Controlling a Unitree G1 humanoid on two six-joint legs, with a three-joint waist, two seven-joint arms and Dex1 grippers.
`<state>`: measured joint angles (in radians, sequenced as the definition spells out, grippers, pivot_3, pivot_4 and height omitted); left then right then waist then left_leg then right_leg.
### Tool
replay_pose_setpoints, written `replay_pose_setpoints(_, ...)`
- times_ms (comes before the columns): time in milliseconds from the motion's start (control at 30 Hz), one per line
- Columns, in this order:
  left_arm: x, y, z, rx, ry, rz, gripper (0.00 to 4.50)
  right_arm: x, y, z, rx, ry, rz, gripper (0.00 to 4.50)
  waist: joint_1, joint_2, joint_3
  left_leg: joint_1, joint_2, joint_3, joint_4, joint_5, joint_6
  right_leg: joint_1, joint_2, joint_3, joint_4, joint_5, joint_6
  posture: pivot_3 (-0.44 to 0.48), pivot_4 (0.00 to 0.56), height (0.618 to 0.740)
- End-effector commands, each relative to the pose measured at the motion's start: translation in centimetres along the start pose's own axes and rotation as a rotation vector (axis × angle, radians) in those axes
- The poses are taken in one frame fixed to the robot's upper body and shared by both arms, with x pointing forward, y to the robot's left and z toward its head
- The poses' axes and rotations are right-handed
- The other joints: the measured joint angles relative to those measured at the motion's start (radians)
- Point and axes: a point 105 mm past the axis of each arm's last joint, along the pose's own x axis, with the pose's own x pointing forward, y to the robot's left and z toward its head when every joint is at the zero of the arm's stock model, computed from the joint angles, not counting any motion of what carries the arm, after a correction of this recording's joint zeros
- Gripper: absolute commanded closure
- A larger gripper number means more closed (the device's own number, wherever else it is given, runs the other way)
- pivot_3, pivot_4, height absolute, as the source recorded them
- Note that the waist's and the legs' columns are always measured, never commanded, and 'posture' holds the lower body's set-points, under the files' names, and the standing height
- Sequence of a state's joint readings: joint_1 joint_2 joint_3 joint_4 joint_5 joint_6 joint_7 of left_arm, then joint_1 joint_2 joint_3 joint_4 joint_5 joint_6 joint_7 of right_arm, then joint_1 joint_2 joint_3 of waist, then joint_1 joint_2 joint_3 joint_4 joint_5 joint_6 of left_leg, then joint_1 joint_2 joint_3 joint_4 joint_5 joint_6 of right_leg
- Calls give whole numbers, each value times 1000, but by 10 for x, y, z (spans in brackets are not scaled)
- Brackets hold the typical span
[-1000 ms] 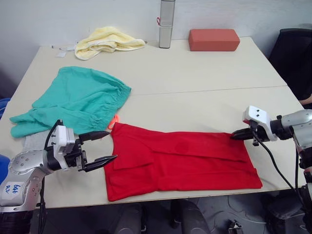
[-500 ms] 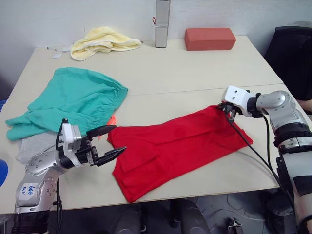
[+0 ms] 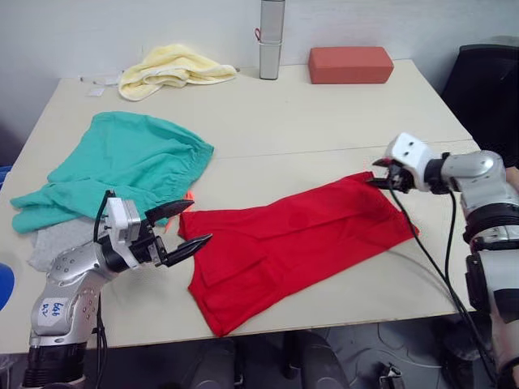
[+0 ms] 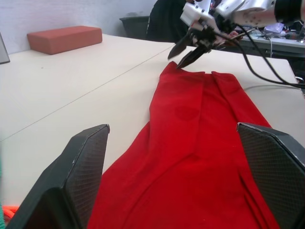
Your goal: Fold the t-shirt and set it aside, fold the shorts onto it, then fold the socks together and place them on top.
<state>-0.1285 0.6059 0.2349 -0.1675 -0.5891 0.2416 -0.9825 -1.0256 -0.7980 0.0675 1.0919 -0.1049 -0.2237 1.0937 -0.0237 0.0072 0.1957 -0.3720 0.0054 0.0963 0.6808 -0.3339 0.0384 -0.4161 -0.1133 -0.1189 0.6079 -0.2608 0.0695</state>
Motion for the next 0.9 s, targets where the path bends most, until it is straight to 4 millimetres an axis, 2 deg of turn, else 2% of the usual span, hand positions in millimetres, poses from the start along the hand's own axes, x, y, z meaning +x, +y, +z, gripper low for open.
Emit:
replay_pose_setpoints(33,4,14,-3,44,72,-7,0,-35,-11,7,200,-110,-26,652,3,0,0,0,0,0,0,0,0,0,0,-1,0,0,0,0,150,740)
replay_pose_setpoints(100,9,21,-1,57,81,-17,0,-48,-2,3,359,-116,8,25,5,0,0,0,0,0,0,0,0,1,0,-1,0,0,0,0,150,740)
replay_pose_setpoints(233,25,34,-4,89,146,-69,0,-79,25,-14,637,26,24,25,16,0,0,0,0,-1,0,0,0,1,0,-1,0,0,0,0,150,740)
replay_pose_setpoints(400,45,47,-14,118,222,-137,0,-99,57,-25,897,126,-32,25,24,0,0,0,0,-1,0,-1,-1,0,-1,0,-3,0,0,0,150,740)
replay_pose_setpoints(500,58,53,-20,114,255,-150,0,-104,73,-34,947,180,-77,25,26,0,0,0,0,-1,0,-2,-1,-1,-1,0,-3,0,0,0,150,740)
replay_pose_setpoints(700,82,61,-41,37,373,-169,0,-103,100,-40,1098,221,-142,25,33,0,0,-1,-1,0,0,-1,0,-1,-1,0,-2,0,0,0,150,740)
replay_pose_setpoints(900,89,65,-53,-33,465,-159,0,-96,109,-48,1192,173,-188,25,35,0,0,-3,-2,0,0,0,1,-3,0,0,2,1,1,0,150,740)
